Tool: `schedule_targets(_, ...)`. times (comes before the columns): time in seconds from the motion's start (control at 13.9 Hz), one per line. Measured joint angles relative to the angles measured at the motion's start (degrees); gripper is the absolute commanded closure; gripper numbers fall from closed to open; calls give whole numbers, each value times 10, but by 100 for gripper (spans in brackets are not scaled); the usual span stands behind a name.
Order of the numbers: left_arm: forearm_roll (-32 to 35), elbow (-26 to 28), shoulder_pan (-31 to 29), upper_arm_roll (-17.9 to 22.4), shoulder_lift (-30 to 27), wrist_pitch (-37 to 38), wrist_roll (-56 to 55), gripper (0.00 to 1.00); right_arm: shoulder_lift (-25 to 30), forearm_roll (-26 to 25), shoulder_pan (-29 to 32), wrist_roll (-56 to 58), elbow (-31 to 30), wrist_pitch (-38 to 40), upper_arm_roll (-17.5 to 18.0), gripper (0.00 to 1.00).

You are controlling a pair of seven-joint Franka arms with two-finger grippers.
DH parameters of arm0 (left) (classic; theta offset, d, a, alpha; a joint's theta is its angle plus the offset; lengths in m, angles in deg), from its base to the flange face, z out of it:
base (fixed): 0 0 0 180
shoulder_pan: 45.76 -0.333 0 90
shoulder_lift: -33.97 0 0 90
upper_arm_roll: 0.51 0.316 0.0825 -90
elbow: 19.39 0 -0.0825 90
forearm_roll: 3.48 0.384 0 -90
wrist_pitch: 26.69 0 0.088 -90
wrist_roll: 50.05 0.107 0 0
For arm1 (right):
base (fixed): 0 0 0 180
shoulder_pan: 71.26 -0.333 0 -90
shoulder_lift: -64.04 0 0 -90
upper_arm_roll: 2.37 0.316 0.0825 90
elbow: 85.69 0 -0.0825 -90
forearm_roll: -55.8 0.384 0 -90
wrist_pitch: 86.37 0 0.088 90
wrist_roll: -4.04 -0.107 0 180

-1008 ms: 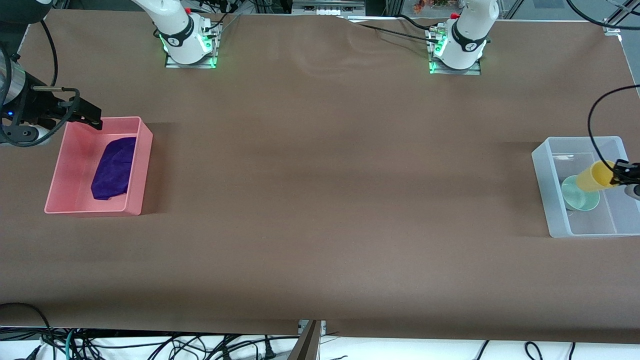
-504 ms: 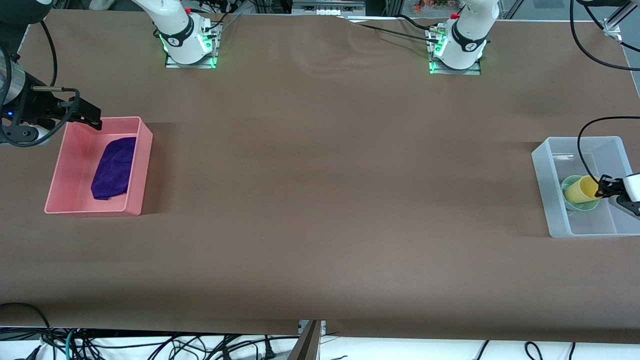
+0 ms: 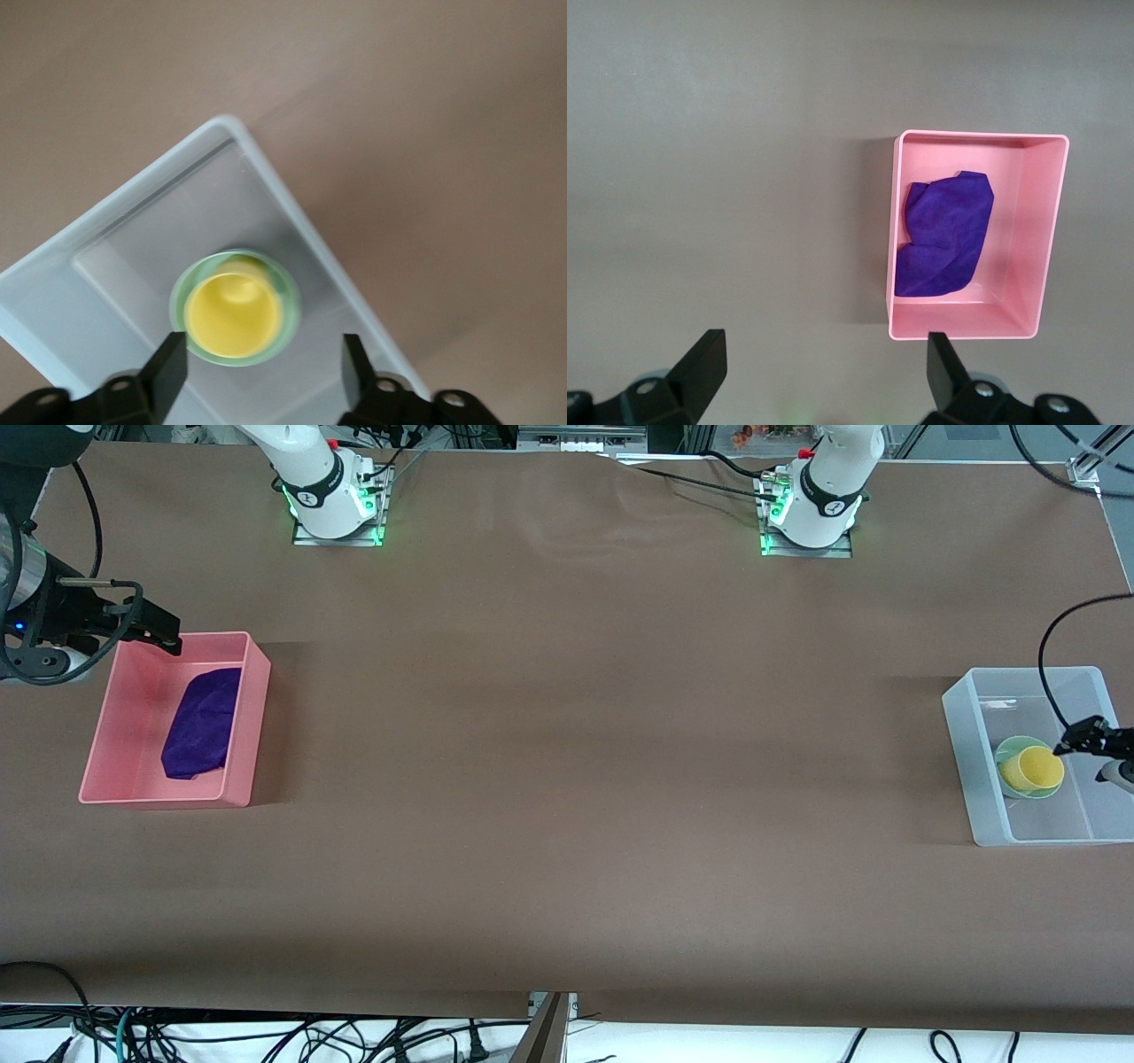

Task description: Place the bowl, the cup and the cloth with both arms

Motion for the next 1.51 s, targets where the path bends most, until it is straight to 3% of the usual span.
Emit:
schedule_targets(0.22, 0, -8, 27, -77, -53, 95, -179, 0, 0, 0, 0, 0, 0, 0, 0, 0)
schedule_targets(0.43, 0, -9, 50, -147, -58, 117, -349, 0, 0, 0, 0, 0, 0, 0, 0, 0)
schedule_targets(0.58, 0, -8, 69, -165, -59, 117, -413, 0, 0, 0, 0, 0, 0, 0, 0, 0)
schedule_targets(0.72, 0, -7, 133, -122, -73, 117, -451, 0, 0, 0, 1, 0, 0, 0, -1, 0)
schedule_targets(0.94, -52, 1, 283, 45, -130, 118, -464, 0, 0, -1, 1, 0, 0, 0, -1, 0)
schedule_targets(1.01, -65, 12, 300, 69, -153, 115, -467, 0, 0, -1, 1, 0, 0, 0, -1, 0)
schedule_targets(1.37, -71, 172, 304, 85, -271, 15, -501, 0, 0, -1, 2, 0, 0, 0, -1, 0)
schedule_targets(1.51, -71, 196, 307, 85, -287, 6, -506, 0, 0, -1, 2, 0, 0, 0, -1, 0)
